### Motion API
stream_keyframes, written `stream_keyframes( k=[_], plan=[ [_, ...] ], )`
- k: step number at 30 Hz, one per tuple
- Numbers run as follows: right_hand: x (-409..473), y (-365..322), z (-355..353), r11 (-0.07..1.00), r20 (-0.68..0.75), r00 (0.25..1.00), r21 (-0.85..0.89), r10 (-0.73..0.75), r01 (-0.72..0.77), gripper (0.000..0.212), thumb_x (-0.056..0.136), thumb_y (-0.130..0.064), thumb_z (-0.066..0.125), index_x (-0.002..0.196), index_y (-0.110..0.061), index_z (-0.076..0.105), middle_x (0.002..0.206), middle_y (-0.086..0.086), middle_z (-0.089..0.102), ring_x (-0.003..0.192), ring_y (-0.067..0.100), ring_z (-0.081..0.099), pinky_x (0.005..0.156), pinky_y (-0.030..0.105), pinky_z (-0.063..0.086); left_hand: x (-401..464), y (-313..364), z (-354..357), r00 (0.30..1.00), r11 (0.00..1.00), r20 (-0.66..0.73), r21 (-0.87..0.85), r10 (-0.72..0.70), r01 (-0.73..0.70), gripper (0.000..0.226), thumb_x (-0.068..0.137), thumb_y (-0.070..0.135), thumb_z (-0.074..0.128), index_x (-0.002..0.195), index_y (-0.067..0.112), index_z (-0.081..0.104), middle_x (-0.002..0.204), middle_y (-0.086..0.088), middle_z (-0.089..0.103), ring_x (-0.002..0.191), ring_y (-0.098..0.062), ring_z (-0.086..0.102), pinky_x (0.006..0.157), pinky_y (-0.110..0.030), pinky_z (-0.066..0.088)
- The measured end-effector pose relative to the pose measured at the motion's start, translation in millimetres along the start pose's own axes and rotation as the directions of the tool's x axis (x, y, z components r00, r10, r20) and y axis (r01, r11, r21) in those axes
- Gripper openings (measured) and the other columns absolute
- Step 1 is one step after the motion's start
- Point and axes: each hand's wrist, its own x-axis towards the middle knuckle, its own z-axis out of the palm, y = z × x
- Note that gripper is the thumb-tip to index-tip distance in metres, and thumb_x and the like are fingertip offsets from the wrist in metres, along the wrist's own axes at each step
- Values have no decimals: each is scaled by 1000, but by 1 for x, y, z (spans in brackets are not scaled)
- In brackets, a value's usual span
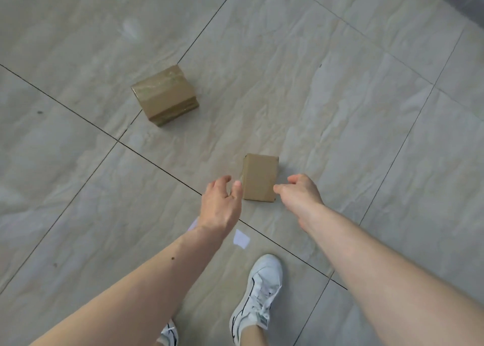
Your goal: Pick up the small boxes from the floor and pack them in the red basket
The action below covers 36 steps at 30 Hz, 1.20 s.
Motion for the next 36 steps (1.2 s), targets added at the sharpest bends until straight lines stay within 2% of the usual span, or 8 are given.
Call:
stream_keyframes(
  k=[8,11,13,15,18,25,30,36],
  plan=[
    [96,37,24,997,101,994,-63,50,-44,73,91,-17,60,153,-15,22,156,6,36,139,25,40,100,29,33,69,-40,60,993,994,92,-76,-73,80,59,102,38,36,154,17,19,162,0,21,148,-17,23,118,-34,23],
    [123,40,38,998,146,988,-47,53,-47,74,90,-19,61,154,-14,24,156,6,37,139,24,41,107,32,34,94,-43,70,988,989,131,-111,-83,98,53,103,30,36,151,13,24,157,0,28,142,-16,30,99,-23,27],
    [136,43,46,998,163,985,-34,63,-59,60,87,-19,62,143,-13,44,142,5,55,123,22,56,97,31,45,106,-43,76,980,984,167,-126,-106,128,42,103,24,36,144,14,35,139,-1,43,127,-19,41,91,-20,26],
    [138,42,49,998,185,981,-16,61,-59,36,87,-13,60,123,-13,60,115,3,68,97,18,62,71,27,45,112,-44,80,976,981,183,-126,-121,145,28,102,23,37,127,14,47,120,0,50,108,-19,46,87,-24,31],
    [130,34,48,998,184,981,9,59,-62,29,86,-12,60,115,-15,61,107,1,69,96,19,62,66,27,43,107,-40,75,978,981,172,-126,-122,145,31,101,24,39,128,12,49,124,-6,55,100,-18,47,84,-27,34],
    [65,-30,35,998,127,990,14,-68,66,30,83,-16,61,113,-17,59,108,2,71,100,22,67,90,35,52,64,18,13,991,975,38,-177,-129,134,35,100,29,44,131,14,45,123,-2,55,110,-21,53,89,-30,41],
    [-6,-96,24,981,94,976,31,-196,194,29,86,-22,63,114,-17,57,108,3,71,98,22,67,88,34,52,26,71,-59,992,979,-90,-191,-85,67,28,98,31,49,114,9,44,102,-3,56,91,-23,52,77,-32,42],
    [-110,-169,24,945,84,941,43,-328,325,21,86,-19,63,106,-20,55,103,-1,67,96,20,65,83,32,51,-30,112,-159,968,978,-248,-208,-46,-6,27,95,32,54,107,9,46,104,-3,57,102,-25,56,90,-40,48]
  ],
)
